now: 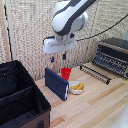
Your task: Gently maneuver your gripper in the book's direction. Confidently hold the book by angling your gripper properly. Relocate the book to the caddy. Pinpoint the back pocket of the caddy and set the book down inside it.
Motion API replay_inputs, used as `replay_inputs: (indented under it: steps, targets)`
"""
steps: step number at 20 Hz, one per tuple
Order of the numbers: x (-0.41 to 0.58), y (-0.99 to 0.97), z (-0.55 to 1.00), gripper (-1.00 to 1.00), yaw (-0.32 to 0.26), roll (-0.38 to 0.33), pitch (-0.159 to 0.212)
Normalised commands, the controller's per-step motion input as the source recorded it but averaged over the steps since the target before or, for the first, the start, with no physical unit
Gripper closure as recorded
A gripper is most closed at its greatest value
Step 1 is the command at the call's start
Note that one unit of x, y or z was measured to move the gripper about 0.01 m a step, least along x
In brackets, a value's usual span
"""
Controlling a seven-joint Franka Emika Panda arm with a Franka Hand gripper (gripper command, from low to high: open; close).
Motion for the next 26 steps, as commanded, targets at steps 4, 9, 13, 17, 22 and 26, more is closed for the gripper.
replay_inputs:
  steps: [4, 9, 13, 17, 22, 26]
  targets:
    - [0.186, 0.13, -0.37, -1.00, 0.194, -0.032, 0.048]
    - [0.151, 0.01, -0.40, -1.00, 0.159, -0.012, 0.012]
    - [0.171, -0.01, -0.38, -1.00, 0.099, 0.000, -0.001]
    - [0.185, -0.01, -0.36, 1.00, 0.080, 0.000, -0.008]
    - [0.039, -0.02, -0.24, 1.00, 0.027, 0.000, 0.000]
    - [0.000, 0.00, -0.12, 1.00, 0.000, 0.000, 0.006]
